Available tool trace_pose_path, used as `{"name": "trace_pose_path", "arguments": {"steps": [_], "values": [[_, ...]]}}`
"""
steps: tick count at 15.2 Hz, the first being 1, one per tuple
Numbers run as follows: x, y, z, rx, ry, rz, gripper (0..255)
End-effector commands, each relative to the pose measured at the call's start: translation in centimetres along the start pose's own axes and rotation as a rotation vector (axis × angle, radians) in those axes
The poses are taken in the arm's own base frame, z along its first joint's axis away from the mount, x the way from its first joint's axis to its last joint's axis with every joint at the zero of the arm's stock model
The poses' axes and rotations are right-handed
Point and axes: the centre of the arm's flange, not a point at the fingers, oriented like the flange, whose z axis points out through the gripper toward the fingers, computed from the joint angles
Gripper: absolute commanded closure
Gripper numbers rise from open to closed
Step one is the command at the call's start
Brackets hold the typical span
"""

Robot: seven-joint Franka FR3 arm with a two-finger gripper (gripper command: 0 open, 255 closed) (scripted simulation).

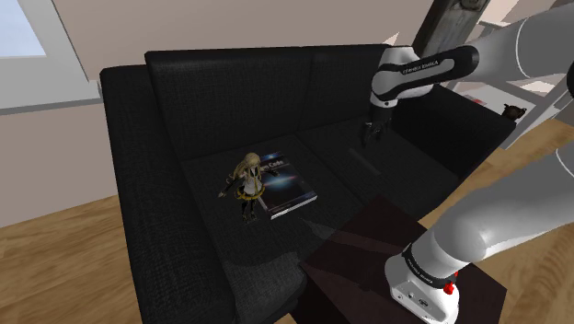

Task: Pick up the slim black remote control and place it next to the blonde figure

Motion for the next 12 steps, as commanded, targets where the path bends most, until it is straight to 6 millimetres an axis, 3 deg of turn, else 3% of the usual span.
{"name": "trace_pose_path", "arguments": {"steps": [1, 12], "values": [[1.1, 1.8, 1.9, 0.006, -0.005, 0.008, 0], [6.6, 11.6, 11.9, 0.041, -0.036, 0.050, 0]]}}
